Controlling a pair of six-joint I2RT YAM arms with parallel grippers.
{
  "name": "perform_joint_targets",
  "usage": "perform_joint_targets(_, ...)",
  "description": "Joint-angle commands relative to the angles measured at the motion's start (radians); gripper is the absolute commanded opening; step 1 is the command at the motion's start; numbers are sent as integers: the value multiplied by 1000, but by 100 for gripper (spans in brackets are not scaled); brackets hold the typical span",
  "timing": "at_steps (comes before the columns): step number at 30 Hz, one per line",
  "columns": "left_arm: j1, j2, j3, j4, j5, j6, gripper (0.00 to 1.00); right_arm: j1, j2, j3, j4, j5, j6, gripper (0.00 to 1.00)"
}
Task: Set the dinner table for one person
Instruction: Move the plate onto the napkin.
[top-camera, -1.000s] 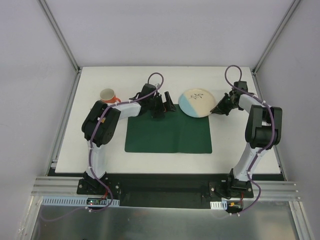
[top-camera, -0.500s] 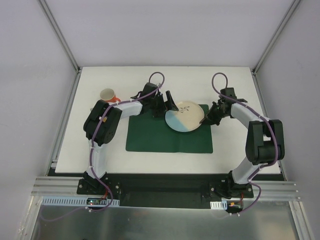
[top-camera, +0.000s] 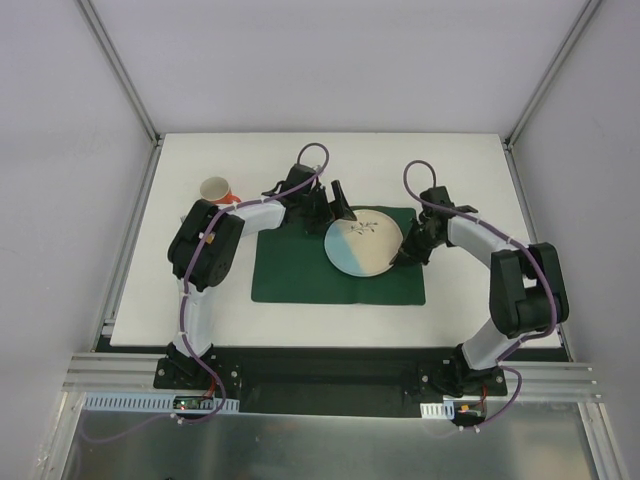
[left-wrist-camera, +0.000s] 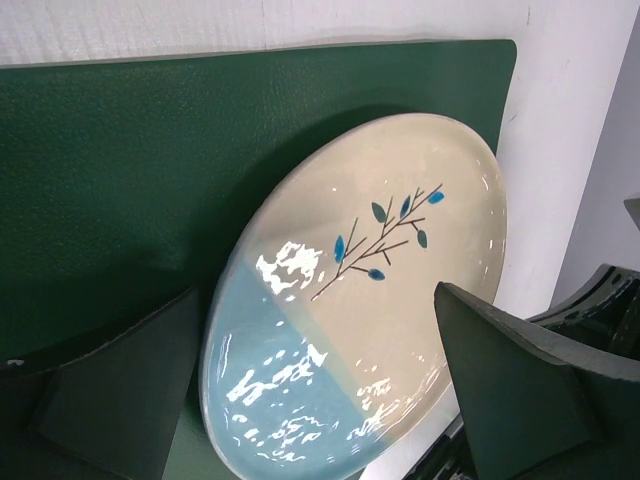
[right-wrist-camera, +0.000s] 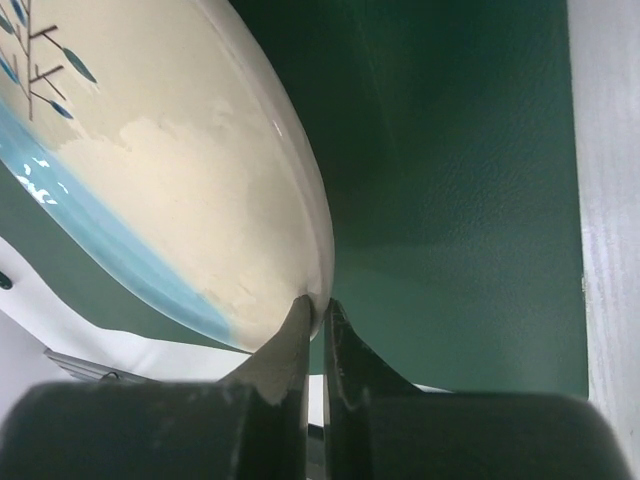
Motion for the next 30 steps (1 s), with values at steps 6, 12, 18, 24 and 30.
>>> perform_joint_targets(6,-36,-84,-64,-105,-61,-39,99,99,33,11,87,-77,24,1)
perform_joint_targets(12,-41,-268,-73,-174,-108,-70,99,102,53,26,82,-76,10,1)
perform_joint_targets(18,-24,-299,48,-320,-18,5,99,102,46,19,81,-79,-2,1)
perform_joint_targets(24,-18,-314,142,-467,17,78,99,103,39,13,81,-77,-16,1)
perform_joint_targets(30,-10,-356,82,-487,-1,93,99,105,51,23,81,-82,-17,1)
